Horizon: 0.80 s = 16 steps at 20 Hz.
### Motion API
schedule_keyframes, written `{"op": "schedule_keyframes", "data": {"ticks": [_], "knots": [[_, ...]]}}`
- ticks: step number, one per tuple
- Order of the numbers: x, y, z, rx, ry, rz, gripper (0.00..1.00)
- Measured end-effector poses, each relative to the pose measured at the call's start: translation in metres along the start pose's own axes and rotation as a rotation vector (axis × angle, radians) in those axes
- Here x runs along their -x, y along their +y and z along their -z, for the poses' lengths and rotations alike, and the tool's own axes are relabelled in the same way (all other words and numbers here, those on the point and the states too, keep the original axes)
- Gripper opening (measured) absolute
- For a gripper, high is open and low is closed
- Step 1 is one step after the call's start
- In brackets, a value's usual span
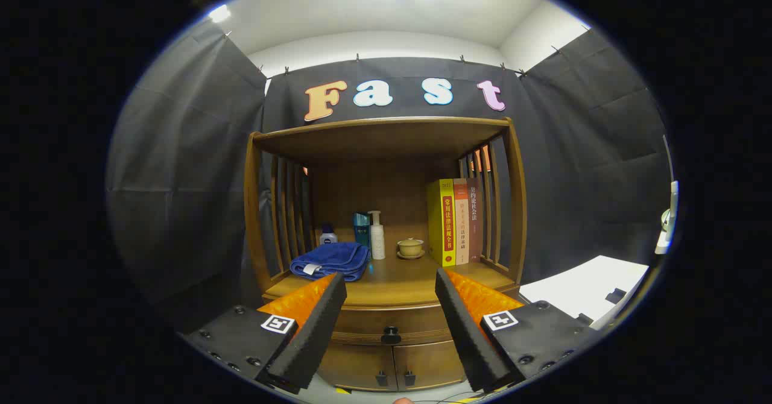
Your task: Pull open the drawer, take out the items inside it, and place them on the countertop above the cabinet.
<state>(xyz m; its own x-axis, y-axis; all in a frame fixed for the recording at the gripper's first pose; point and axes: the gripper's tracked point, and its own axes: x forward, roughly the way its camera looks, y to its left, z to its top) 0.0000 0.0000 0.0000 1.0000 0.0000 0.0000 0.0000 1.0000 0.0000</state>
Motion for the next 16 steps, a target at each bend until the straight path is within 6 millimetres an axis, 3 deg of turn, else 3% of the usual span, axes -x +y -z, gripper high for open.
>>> {"op": "schedule_keyframes", "data": {"ticks": [16], "knots": [[-0.004,0.012,0.008,0.022,0.031,-0.028,0.98]]}}
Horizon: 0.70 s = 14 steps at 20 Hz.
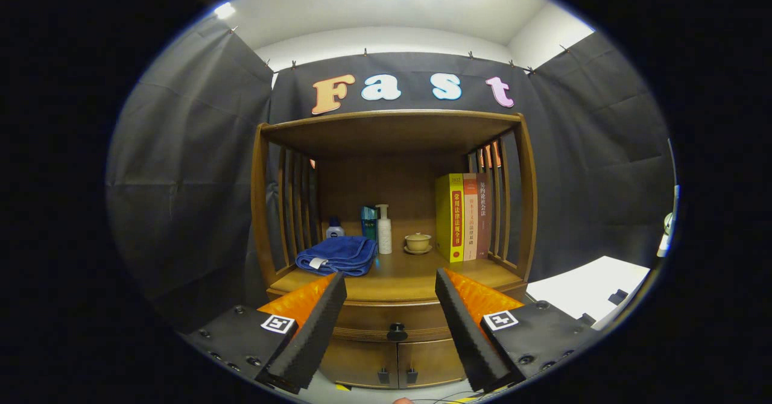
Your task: Pull open the drawer, take out the items inside it, and place them on the countertop above the cabinet.
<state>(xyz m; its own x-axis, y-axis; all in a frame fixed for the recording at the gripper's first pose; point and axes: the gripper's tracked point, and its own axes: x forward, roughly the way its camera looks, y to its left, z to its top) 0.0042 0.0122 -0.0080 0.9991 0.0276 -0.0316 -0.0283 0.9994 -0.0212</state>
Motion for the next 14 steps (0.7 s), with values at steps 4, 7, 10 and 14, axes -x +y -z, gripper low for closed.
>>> {"op": "schedule_keyframes", "data": {"ticks": [4,7,10,14], "knots": [[-0.002,-0.001,0.003,0.009,0.003,0.003,0.98],[-0.006,-0.002,0.01,0.01,0.007,-0.001,0.98],[-0.011,-0.006,0.022,0.001,0.026,-0.001,0.98],[-0.032,-0.014,0.059,0.007,0.087,0.009,0.98]]}}
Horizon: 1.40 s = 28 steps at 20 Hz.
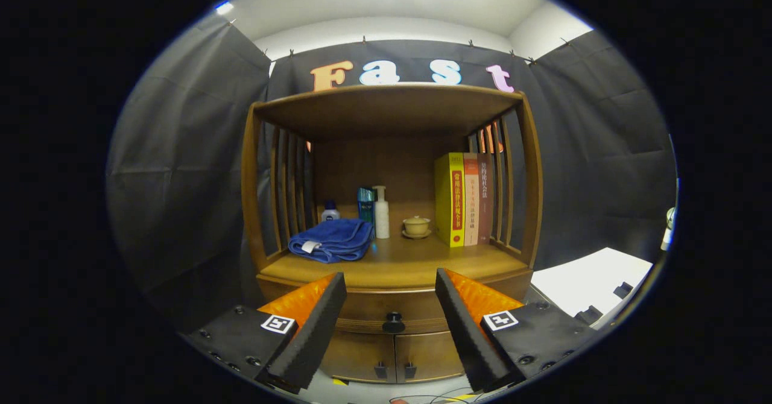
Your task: Pull open the drawer, take out the items inside it, and place them on the countertop above the cabinet.
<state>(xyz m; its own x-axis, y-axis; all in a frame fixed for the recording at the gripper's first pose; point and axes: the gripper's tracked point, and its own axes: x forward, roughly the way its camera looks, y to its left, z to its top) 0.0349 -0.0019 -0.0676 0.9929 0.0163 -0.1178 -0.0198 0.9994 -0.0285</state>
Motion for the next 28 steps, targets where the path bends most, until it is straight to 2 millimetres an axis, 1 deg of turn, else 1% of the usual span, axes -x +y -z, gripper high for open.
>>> {"op": "schedule_keyframes", "data": {"ticks": [5,10,12,14,18,19,22,23,24,26,28], "knots": [[-0.04,0.001,0.06,-0.009,0.105,-0.004,0.98],[-0.079,0.001,0.115,-0.047,0.19,0.004,0.98],[-0.092,-0.001,0.132,-0.051,0.226,0.006,0.98],[-0.102,-0.002,0.146,-0.058,0.254,0.012,0.98],[-0.118,-0.004,0.164,-0.057,0.288,0.009,0.95],[-0.122,-0.003,0.169,-0.057,0.302,0.007,0.9],[-0.127,-0.001,0.17,-0.071,0.298,0.01,0.76],[-0.126,-0.002,0.171,-0.076,0.299,0.02,0.71],[-0.13,-0.003,0.172,-0.075,0.298,0.027,0.66],[-0.128,-0.003,0.171,-0.066,0.294,0.025,0.56],[-0.127,-0.003,0.171,-0.076,0.293,0.017,0.54]]}}
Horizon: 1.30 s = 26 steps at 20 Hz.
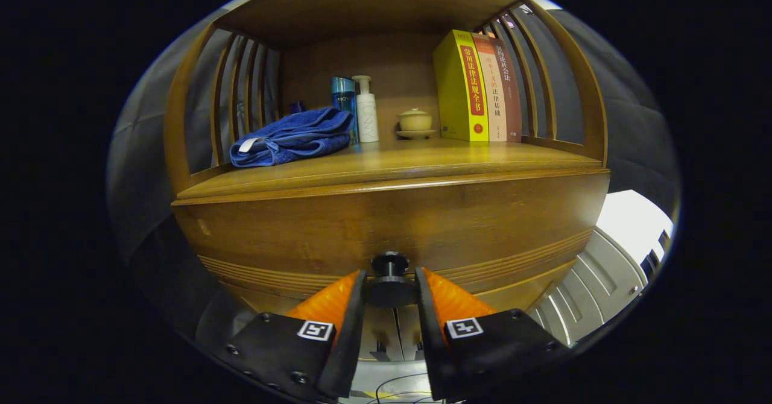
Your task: Pull open the drawer, take out the items inside it, and place them on the countertop above the cabinet.
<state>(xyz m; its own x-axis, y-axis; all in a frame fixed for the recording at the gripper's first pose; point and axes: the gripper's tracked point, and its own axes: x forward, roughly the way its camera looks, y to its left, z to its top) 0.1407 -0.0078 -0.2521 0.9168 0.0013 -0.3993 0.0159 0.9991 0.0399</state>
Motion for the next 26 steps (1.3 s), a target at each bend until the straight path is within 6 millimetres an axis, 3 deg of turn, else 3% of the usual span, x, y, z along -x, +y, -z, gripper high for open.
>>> {"op": "schedule_keyframes", "data": {"ticks": [5,12,26], "knots": [[0.002,0.001,0.001,0.006,0.008,0.002,0.46],[0.022,0.0,0.008,-0.001,0.017,0.007,0.46],[0.122,0.001,0.041,0.006,0.055,0.027,0.46]]}}
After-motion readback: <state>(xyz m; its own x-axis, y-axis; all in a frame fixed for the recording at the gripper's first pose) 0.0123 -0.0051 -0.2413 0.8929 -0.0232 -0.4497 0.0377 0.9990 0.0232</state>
